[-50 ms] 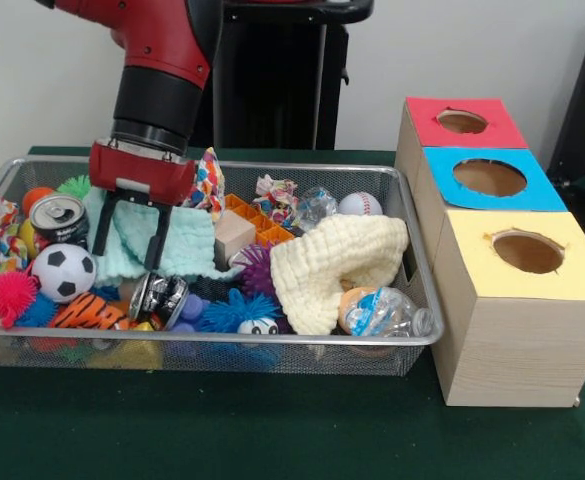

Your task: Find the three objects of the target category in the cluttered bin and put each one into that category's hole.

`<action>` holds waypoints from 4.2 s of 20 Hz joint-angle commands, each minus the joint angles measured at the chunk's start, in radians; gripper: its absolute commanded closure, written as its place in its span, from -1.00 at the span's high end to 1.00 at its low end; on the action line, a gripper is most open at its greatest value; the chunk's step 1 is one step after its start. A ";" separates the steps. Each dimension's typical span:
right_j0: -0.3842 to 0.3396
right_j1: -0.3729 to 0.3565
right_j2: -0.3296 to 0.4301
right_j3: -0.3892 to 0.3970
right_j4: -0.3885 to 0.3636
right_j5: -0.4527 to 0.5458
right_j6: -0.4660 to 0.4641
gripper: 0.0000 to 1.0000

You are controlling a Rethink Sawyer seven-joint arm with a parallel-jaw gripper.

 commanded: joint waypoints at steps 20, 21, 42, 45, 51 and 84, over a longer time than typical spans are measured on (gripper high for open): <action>-0.046 0.003 0.153 -0.121 -0.103 -0.049 0.088 1.00; -0.055 -0.005 0.163 -0.121 -0.115 -0.042 0.094 1.00; -0.287 -0.022 0.460 -0.122 -0.226 0.104 0.146 1.00; -0.321 -0.042 0.512 -0.104 -0.238 0.134 0.133 1.00; -0.372 -0.058 0.595 -0.065 -0.247 0.177 0.100 1.00; -0.229 -0.064 0.309 -0.057 -0.106 0.262 0.044 1.00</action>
